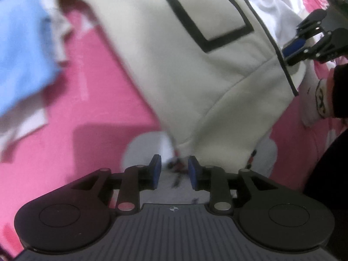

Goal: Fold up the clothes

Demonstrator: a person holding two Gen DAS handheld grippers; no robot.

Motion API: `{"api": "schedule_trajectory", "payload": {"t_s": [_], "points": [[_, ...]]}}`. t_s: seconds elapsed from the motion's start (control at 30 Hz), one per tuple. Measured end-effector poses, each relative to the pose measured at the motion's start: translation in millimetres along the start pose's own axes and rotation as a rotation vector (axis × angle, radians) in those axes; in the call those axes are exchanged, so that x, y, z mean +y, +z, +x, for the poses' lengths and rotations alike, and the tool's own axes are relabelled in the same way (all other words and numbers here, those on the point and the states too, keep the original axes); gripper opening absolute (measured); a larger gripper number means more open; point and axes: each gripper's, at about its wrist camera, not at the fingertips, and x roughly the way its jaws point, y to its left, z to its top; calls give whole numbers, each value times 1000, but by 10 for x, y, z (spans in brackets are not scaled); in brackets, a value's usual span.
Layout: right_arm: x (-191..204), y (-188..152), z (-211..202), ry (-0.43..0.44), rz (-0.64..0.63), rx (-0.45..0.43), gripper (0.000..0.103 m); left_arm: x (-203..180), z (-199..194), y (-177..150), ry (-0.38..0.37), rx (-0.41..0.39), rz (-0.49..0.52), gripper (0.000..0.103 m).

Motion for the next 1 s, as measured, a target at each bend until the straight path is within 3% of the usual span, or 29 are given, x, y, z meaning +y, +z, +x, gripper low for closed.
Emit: {"api": "schedule_trajectory", "payload": {"t_s": [0.13,0.3,0.37,0.53,0.63,0.7,0.73,0.8,0.9,1.0], "points": [[-104,211,-447,-46,14,-91,25,162,-397,125,40,-122,-55,28],[-41,936,-828,-144,-140,-206,25,8,-501,623,102,-298,29,28],[27,1265,-778,-213,-236,-205,19,-76,-385,875,120,-370,34,28],[71,2037,-474,-365,-378,-262,18,-93,-33,1314,188,-505,-24,28],[-132,2330,-218,-403,-360,-363,18,23,167,1368,216,-522,-116,28],[-433,2359,33,-414,-272,-356,18,43,217,1312,211,-553,-140,29],[-591,2350,166,-422,-231,-339,13,40,224,1278,209,-567,-138,29],[-783,2277,296,-411,-217,-344,12,26,236,1226,204,-585,-134,29],[-808,2359,78,-374,-161,-325,13,32,232,1193,203,-585,-109,29],[-774,2552,-216,-365,-150,-408,13,36,235,1188,205,-580,-102,30]]}}
